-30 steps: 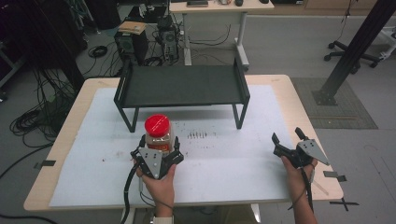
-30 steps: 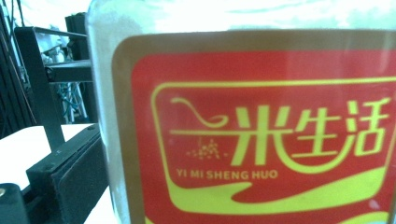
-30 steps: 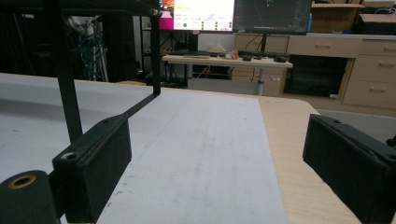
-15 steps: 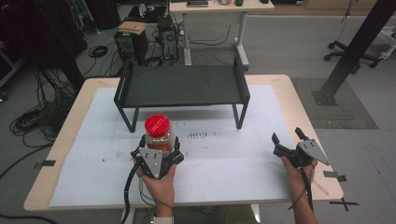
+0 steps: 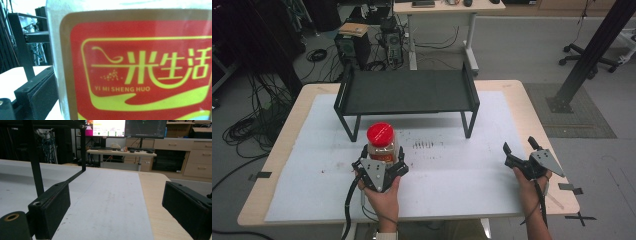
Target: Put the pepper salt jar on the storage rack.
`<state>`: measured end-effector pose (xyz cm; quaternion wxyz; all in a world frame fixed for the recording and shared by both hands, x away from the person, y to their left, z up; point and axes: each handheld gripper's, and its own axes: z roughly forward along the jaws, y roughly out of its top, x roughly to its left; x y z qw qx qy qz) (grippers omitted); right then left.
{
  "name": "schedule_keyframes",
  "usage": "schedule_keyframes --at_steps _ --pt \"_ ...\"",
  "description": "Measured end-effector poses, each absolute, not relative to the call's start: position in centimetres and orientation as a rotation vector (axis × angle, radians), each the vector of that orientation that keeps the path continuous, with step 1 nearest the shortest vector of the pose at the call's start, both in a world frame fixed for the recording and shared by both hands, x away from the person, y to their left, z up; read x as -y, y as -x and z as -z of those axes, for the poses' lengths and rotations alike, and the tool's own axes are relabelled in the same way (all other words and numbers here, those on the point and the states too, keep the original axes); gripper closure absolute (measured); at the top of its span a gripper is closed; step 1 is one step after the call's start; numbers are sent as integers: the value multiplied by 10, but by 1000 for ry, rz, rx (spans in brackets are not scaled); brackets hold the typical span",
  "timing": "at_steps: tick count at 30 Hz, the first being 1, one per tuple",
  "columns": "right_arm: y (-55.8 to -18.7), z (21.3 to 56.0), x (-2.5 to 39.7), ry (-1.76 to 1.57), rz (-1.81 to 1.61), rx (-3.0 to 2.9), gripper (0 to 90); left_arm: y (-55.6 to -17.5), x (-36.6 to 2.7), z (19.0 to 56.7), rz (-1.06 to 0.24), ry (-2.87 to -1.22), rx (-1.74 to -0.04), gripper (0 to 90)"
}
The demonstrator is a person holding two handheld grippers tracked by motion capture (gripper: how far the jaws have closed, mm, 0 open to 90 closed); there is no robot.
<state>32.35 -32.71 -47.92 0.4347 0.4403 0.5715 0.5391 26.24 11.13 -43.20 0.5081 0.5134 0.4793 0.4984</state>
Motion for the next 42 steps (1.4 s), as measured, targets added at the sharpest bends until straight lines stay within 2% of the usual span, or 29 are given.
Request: schedule_keyframes --at_steps 32,42 --pt "-323 479 328 -1100 -1346 -1417 79 -262 -112 433 -1199 -1238 -1157 4" --pt "-323 479 328 -1100 -1347 -1415 79 -262 -112 433 -1198 -1235 -1160 32"
